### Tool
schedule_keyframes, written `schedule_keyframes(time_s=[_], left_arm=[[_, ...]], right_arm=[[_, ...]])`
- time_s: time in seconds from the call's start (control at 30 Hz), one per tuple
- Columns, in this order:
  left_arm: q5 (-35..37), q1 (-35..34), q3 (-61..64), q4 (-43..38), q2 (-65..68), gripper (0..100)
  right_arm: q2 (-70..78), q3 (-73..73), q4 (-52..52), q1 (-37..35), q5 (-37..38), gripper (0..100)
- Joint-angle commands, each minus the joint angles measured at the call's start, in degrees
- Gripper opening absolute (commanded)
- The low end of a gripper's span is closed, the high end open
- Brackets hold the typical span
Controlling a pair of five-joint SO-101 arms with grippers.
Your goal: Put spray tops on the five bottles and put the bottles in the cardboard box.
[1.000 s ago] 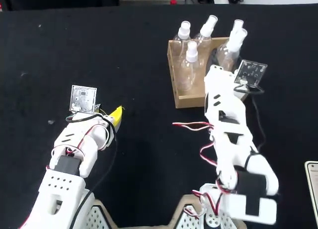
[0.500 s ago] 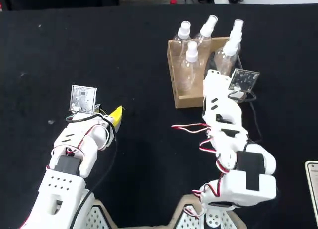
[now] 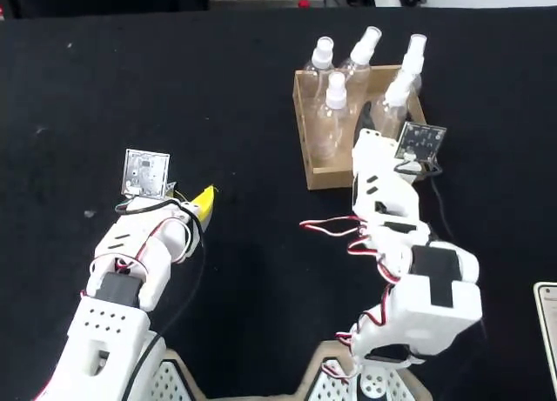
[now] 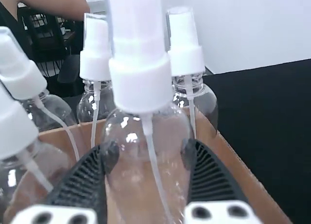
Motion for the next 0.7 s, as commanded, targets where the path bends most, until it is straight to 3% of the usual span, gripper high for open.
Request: schedule_keyframes(time_s=[0.0,0.67], left_arm=[[0.35,-0.48,-0.75,-1.32,-0.97,21],[0.35,-0.48,-0.75,-1.32,-0.97,21]], right_arm=[[0.84,-5.05,-1.41,0.09,0.53,6.7],[4.09,-6.29,-1.14,-0.18,0.53,7.0]])
